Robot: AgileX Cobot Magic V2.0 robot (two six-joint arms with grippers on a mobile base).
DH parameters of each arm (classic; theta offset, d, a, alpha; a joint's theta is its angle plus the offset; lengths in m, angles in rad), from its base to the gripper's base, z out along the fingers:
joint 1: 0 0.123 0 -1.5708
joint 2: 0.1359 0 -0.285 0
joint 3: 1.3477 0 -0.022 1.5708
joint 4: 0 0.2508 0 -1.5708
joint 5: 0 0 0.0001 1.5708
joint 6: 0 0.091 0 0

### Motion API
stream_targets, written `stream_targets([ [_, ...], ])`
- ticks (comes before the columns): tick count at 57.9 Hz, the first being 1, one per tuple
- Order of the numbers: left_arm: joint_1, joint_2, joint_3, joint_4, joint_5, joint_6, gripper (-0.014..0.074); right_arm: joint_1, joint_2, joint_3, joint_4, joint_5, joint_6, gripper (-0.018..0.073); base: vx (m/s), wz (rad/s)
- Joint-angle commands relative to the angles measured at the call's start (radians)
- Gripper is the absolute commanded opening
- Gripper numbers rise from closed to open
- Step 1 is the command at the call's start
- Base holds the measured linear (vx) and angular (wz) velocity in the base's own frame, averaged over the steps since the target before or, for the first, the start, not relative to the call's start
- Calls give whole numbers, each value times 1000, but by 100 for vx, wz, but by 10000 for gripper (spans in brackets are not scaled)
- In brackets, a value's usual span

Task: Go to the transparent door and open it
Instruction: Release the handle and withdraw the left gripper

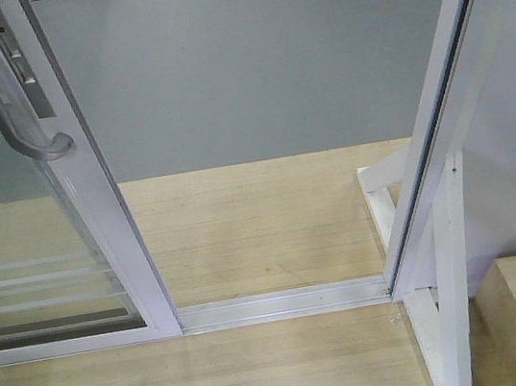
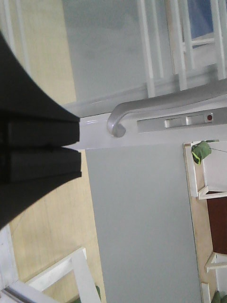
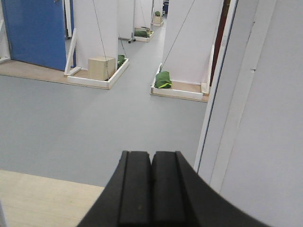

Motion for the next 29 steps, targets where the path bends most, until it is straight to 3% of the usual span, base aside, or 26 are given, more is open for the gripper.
stream_targets([
  [1, -4, -97, 4, -55, 17, 1, 0, 11, -50, -24, 14, 11, -36, -4, 0, 0],
  [12, -4, -286, 60, -132, 129, 28, 0, 11, -178, 100, 83, 4, -58, -4, 0, 0],
  [29, -2, -338, 126, -134, -42, 29, 0, 6, -212, 248, 29, -219, -73, -4, 0, 0],
])
